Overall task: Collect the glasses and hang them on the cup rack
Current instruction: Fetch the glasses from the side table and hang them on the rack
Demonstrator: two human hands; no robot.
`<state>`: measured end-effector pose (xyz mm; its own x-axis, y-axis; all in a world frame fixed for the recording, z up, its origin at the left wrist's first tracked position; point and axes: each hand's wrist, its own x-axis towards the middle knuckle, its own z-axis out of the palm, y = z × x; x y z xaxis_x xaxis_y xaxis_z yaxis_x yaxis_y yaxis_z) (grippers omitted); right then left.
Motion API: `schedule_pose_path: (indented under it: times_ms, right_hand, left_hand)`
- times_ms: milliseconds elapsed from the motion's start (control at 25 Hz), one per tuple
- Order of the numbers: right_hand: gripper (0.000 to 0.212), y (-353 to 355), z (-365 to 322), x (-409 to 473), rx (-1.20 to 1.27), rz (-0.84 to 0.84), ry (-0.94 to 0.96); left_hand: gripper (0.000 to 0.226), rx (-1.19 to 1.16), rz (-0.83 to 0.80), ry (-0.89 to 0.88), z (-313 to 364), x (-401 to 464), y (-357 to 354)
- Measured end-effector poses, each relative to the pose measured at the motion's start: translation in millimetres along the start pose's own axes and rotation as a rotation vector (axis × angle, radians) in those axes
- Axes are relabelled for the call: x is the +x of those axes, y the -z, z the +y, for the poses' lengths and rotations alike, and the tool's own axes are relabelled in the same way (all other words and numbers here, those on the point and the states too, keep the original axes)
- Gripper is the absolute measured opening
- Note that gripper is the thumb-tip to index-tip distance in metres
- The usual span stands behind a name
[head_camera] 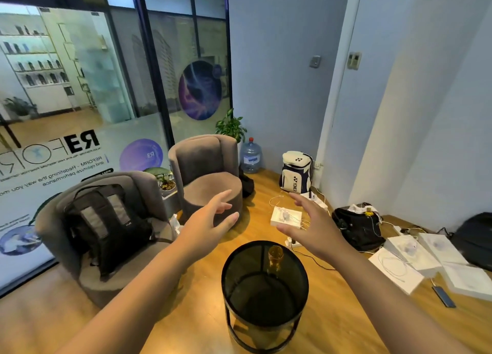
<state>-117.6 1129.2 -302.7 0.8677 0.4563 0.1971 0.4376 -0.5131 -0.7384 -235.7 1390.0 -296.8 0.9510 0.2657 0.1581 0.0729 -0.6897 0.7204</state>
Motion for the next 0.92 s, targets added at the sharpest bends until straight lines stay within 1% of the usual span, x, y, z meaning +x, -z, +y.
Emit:
schedule_pose_path:
  times_ms: [160,320,520,760,920]
  right_hand:
    - [0.089,4,38,57,0.004,-0.048,-0.041]
    - [0.091,14,82,103,-0.004,-0.081,-0.066]
    - [0.092,22,135,136,0.001,-0.092,-0.154]
    - [0.094,0,189,158,0.032,-0.129,-0.251]
    - [0.101,-23,228,176,0.05,-0.169,-0.34]
  left_hand:
    - [0.063,0.039,-0.048,0.032,2,68,-27]
    - [0.066,0.082,-0.051,0.039,8,136,-57]
    - [0.072,0.106,-0.13,0.03,2,190,-103]
    - [0.08,0.155,-0.246,0.053,-33,242,-173]
    - [0.083,0.174,-0.317,0.055,-73,286,-231]
